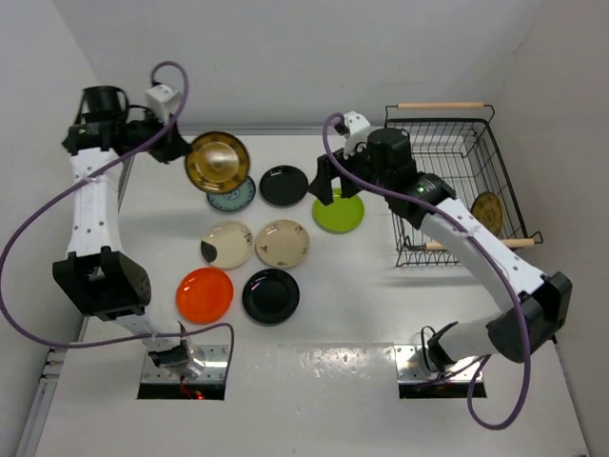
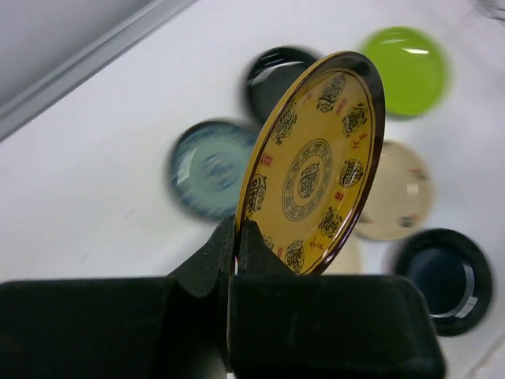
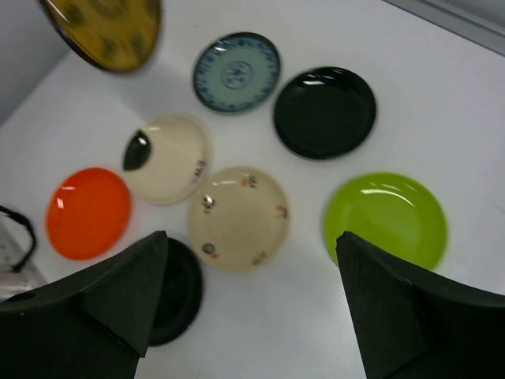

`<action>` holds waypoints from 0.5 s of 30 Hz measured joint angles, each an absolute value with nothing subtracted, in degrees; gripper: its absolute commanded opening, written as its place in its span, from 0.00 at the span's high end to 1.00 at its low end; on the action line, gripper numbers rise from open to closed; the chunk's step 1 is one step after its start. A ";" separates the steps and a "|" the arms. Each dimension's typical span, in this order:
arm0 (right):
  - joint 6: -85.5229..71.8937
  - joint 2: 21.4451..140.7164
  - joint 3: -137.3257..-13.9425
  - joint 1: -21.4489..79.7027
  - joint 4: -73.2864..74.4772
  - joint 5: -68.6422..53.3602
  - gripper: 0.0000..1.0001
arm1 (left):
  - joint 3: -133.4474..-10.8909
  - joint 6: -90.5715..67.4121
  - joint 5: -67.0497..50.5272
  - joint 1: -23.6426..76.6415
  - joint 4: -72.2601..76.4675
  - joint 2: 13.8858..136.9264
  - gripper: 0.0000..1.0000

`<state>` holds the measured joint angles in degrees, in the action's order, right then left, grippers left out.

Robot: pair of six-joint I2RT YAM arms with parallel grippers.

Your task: Load the plates into the dish rack

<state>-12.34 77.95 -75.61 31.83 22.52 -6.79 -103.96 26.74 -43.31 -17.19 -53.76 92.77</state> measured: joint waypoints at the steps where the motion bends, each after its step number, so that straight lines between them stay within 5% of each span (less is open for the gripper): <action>1: -14.11 79.53 -76.16 32.38 20.56 -8.32 0.12 | -103.72 27.29 -45.41 -14.50 -54.17 92.33 1.00; 9: -22.15 88.95 -78.46 35.07 10.87 -13.63 0.17 | -101.93 28.27 -54.19 -0.32 -57.17 94.48 1.00; 13: -24.10 92.16 -78.17 35.77 8.75 -13.80 0.42 | -101.93 28.27 -56.69 1.98 -57.76 95.15 1.00; 14: -24.38 92.71 -78.13 35.81 8.29 -13.80 0.65 | -101.93 28.27 -57.08 2.22 -57.78 95.15 1.00; 15: -24.93 93.34 -78.02 35.83 7.60 -14.15 0.76 | -101.93 28.25 -57.32 2.37 -57.80 95.15 1.00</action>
